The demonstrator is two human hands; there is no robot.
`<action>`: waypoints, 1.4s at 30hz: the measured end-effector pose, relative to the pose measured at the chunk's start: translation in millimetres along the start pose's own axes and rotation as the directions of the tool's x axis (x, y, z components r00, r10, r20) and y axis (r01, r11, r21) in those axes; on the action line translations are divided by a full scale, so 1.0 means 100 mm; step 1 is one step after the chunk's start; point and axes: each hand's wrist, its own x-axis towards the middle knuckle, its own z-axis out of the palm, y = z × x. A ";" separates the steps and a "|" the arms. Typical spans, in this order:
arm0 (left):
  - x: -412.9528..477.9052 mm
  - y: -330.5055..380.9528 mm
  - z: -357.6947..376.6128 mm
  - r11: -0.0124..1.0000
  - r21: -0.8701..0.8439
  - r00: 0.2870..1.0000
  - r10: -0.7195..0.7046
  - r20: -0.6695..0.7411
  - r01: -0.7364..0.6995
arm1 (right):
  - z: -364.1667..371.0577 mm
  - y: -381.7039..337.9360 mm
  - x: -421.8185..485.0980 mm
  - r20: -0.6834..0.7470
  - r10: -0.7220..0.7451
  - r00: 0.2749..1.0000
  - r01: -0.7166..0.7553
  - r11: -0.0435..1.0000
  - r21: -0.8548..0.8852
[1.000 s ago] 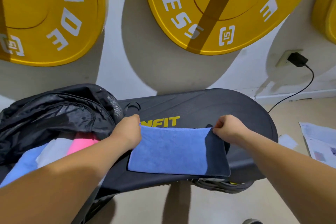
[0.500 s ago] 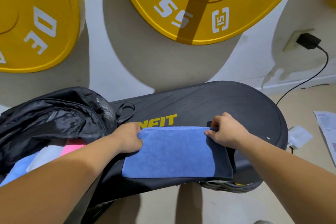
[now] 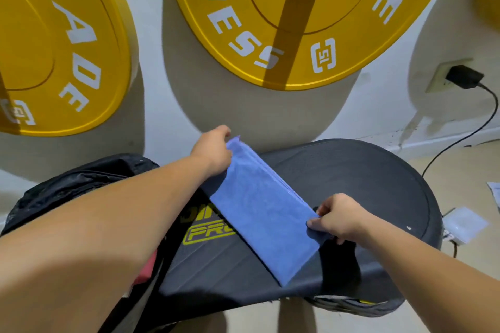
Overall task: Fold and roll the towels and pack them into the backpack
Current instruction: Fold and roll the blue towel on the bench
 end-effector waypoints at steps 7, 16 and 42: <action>-0.52 0.34 0.31 0.999 0.028 0.993 -0.048 0.106 0.046 | -0.02 -0.04 -0.05 0.016 0.026 1.000 -0.023 0.987 -0.161; -1.62 0.18 1.02 0.847 -0.363 0.909 -0.288 0.303 0.389 | 0.03 -0.10 -0.20 0.064 -0.012 0.998 0.036 0.921 -0.389; -2.38 -0.37 0.70 0.856 0.086 0.850 0.484 0.207 -0.509 | 0.91 0.21 -0.71 0.143 -0.896 0.420 0.666 0.198 -0.719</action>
